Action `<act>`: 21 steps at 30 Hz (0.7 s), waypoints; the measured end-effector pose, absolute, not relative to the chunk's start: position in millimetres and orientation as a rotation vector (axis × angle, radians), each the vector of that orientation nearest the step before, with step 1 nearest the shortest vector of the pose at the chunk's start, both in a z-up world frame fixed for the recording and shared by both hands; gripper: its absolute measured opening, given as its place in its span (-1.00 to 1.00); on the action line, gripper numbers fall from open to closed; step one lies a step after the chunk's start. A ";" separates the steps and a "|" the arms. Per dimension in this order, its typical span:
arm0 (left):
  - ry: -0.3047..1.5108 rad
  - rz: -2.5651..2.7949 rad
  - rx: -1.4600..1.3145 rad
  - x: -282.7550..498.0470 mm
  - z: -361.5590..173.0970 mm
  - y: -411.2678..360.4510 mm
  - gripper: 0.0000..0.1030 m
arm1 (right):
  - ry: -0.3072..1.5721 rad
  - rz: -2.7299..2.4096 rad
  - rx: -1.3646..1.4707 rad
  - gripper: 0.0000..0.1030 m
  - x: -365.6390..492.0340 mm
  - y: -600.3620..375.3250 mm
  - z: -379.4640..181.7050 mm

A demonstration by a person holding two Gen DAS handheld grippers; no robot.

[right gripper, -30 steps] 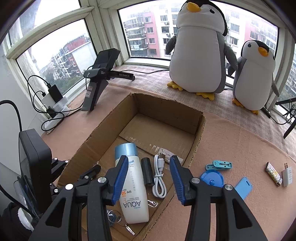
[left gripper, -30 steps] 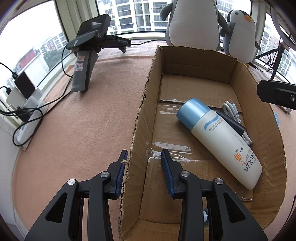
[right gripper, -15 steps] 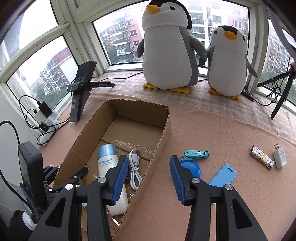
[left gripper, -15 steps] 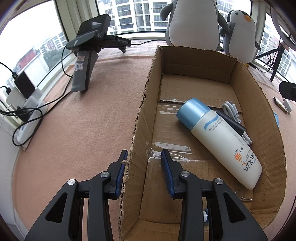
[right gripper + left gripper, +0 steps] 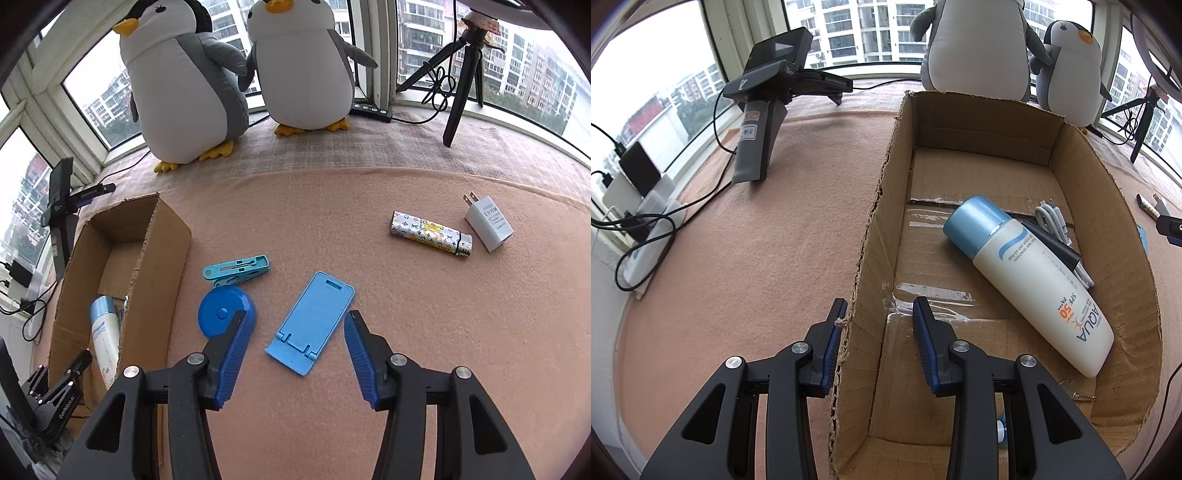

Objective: Organize rigid objects
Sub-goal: 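Move the right gripper to the blue phone stand and grasp it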

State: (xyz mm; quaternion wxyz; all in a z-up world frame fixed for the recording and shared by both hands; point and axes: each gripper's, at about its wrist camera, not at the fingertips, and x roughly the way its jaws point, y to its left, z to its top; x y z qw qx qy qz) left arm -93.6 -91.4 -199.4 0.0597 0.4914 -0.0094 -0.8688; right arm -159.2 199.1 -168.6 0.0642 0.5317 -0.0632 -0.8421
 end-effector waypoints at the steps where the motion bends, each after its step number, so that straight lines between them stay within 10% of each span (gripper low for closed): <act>1: -0.028 -2.630 1.488 -93.5 -199.4 -91.5 -0.35 | -0.212 -2.535 1.626 -0.05 -160.4 202.9 -173.0; 21: -0.022 -2.632 1.489 -92.8 -200.3 -90.5 -0.35 | -0.040 -2.534 1.754 -0.05 -180.1 186.6 -205.6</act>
